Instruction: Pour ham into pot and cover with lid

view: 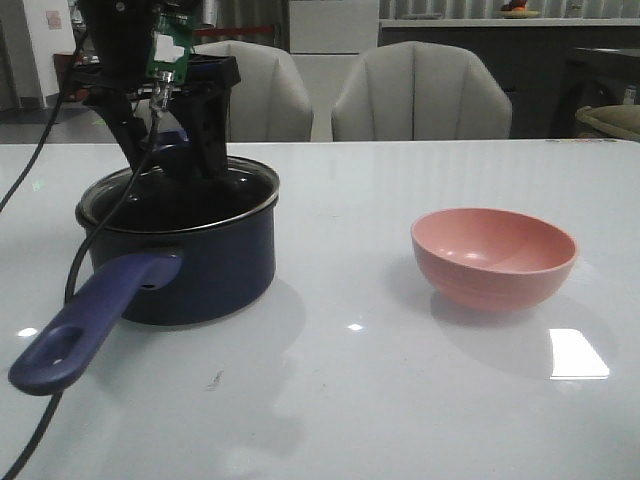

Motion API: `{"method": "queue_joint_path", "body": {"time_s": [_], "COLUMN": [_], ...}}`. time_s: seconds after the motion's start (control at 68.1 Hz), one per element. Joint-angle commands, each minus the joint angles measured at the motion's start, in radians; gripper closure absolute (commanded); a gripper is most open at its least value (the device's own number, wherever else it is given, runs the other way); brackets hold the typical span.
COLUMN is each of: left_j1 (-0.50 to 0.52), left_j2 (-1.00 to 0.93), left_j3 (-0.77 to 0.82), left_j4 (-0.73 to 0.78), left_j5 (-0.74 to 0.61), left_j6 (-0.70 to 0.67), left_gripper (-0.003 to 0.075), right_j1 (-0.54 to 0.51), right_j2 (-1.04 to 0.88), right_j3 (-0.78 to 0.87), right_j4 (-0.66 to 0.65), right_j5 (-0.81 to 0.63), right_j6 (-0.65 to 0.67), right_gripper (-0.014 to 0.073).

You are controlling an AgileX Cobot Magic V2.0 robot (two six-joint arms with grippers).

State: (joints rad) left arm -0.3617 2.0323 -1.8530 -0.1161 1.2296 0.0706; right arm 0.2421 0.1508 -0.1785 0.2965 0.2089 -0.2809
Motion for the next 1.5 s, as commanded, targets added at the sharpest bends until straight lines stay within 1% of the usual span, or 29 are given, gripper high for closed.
{"method": "queue_joint_path", "body": {"time_s": [0.0, 0.059, 0.338, 0.499, 0.646, 0.749, 0.852, 1.278, 1.483], "left_j1": [-0.002, -0.002, -0.002, 0.002, 0.002, 0.002, 0.002, 0.002, 0.002], "left_j2": [-0.055, -0.055, -0.093, -0.162, -0.258, -0.349, -0.451, -0.997, -1.283], "left_j3": [-0.026, -0.033, -0.123, -0.123, -0.077, 0.009, 0.139, 0.756, 1.012], "left_j4": [0.016, 0.016, 0.014, 0.016, 0.016, 0.026, 0.043, 0.043, 0.043], "left_j5": [0.04, 0.04, 0.04, 0.04, 0.04, 0.003, -0.069, -0.504, -0.634], "left_j6": [-0.002, -0.002, -0.002, -0.002, -0.002, -0.002, -0.002, -0.002, -0.002], "left_gripper": [0.0108, 0.0087, 0.0095, 0.0095, 0.0095, 0.0095, 0.0096, 0.0095, 0.0096], "right_j1": [0.001, 0.001, 0.001, 0.001, 0.001, 0.001, 0.001, 0.001, 0.001], "right_j2": [0.007, 0.007, 0.007, 0.007, 0.007, 0.007, 0.007, 0.007, 0.007], "right_j3": [-0.027, -0.027, -0.027, -0.027, -0.027, -0.027, -0.027, -0.027, -0.027], "right_j4": [0.0, 0.0, 0.0, 0.0, 0.0, 0.0, 0.0, 0.0, 0.0], "right_j5": [-0.078, -0.078, -0.078, -0.078, -0.078, -0.078, -0.078, -0.078, -0.078], "right_j6": [-0.009, -0.009, -0.009, -0.009, -0.009, -0.009, -0.009, -0.009, -0.009], "right_gripper": [0.0435, 0.0435, 0.0435, 0.0435, 0.0435, 0.0435, 0.0435, 0.0435, 0.0435]}}
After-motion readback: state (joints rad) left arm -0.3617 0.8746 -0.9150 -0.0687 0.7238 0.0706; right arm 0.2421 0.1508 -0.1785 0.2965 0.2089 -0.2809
